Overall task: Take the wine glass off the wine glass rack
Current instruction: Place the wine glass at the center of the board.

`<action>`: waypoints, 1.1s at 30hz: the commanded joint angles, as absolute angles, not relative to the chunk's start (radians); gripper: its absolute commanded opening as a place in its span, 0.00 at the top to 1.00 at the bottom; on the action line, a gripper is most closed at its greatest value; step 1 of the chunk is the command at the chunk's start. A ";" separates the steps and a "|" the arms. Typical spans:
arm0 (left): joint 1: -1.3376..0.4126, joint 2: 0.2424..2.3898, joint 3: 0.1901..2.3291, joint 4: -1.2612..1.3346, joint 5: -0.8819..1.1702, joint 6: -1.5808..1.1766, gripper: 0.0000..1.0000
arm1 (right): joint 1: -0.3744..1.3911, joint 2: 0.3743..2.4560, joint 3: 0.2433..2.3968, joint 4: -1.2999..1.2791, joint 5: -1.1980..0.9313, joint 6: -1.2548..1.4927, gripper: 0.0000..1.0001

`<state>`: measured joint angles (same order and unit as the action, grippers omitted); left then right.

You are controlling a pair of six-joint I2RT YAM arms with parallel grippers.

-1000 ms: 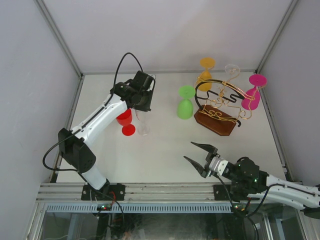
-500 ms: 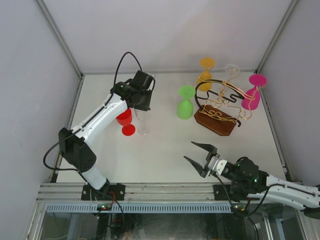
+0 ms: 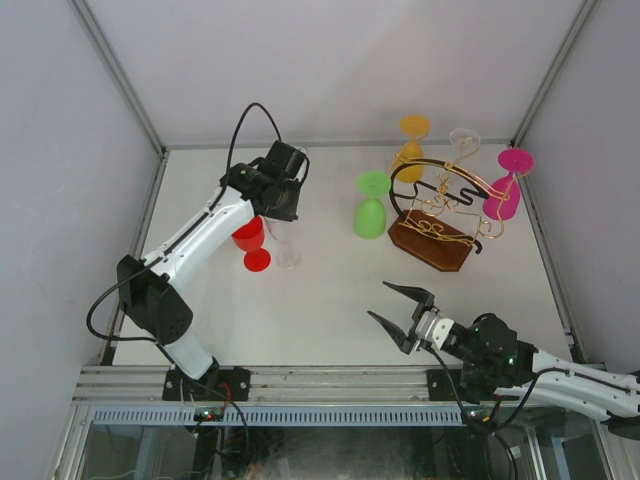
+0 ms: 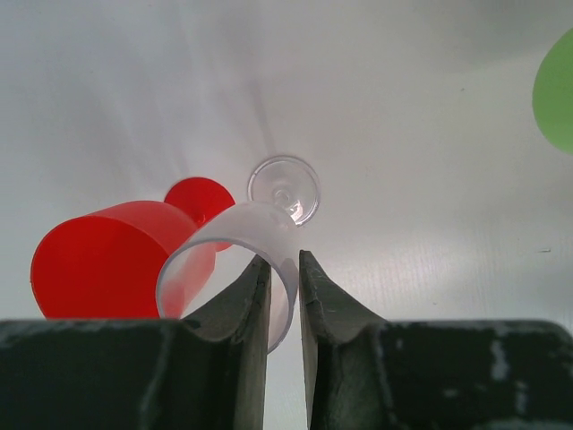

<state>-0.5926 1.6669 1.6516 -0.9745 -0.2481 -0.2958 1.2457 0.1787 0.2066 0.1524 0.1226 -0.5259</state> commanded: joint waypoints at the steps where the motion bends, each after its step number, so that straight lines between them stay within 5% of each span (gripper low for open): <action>1: -0.586 1.651 1.695 -0.974 -0.291 -0.290 0.78 | 1.238 0.184 0.242 0.158 0.131 -0.512 0.38; 13: -0.587 1.654 1.697 -0.960 -0.290 -0.294 0.77 | 1.233 0.212 0.245 0.164 0.135 -0.508 0.38; 20: -0.589 1.637 1.714 -0.960 -0.306 -0.281 0.56 | 1.232 0.210 0.249 0.164 0.136 -0.506 0.36; 33: -0.591 1.476 1.673 -0.917 -0.280 -0.319 0.47 | 1.225 0.203 0.256 0.185 0.183 -0.445 0.34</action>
<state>-0.5926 1.6272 1.6958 -0.9871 -0.2848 -0.2974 1.2362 0.2070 0.2066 0.1516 0.1471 -0.5030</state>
